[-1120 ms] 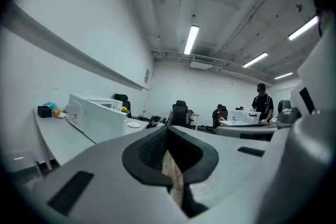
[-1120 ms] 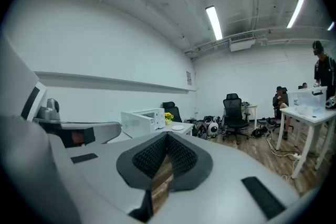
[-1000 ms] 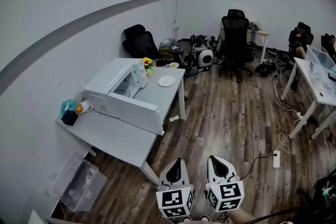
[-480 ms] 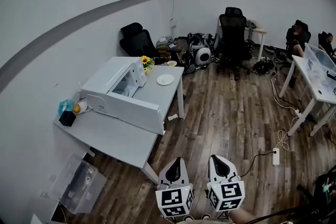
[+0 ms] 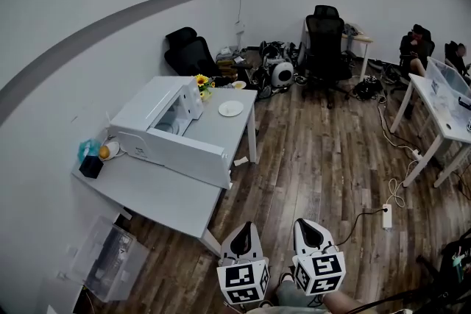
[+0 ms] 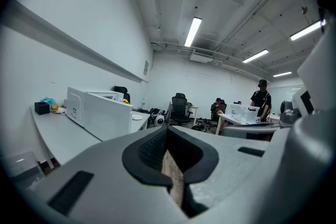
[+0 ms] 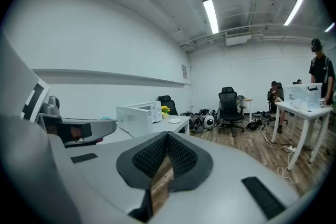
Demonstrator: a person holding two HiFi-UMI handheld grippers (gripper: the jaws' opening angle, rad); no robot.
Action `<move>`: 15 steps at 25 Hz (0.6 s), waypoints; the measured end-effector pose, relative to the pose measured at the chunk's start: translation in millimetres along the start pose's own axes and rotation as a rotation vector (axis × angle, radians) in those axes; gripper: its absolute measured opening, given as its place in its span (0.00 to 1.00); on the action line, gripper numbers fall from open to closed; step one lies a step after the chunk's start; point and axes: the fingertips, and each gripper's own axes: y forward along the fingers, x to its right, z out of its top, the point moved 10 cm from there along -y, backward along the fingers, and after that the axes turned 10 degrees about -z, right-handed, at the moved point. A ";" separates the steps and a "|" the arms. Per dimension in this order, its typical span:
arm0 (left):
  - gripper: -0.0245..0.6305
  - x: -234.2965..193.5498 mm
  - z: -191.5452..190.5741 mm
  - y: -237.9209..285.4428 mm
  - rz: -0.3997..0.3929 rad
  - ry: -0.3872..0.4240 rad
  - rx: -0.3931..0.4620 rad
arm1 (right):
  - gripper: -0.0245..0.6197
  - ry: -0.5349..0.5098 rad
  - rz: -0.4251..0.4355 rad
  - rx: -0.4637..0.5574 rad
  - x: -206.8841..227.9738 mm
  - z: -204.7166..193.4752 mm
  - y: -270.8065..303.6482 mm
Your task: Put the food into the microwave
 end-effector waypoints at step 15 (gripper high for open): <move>0.04 -28.4 4.5 79.5 0.037 0.016 -0.006 | 0.06 0.010 0.058 -0.017 15.4 14.4 88.9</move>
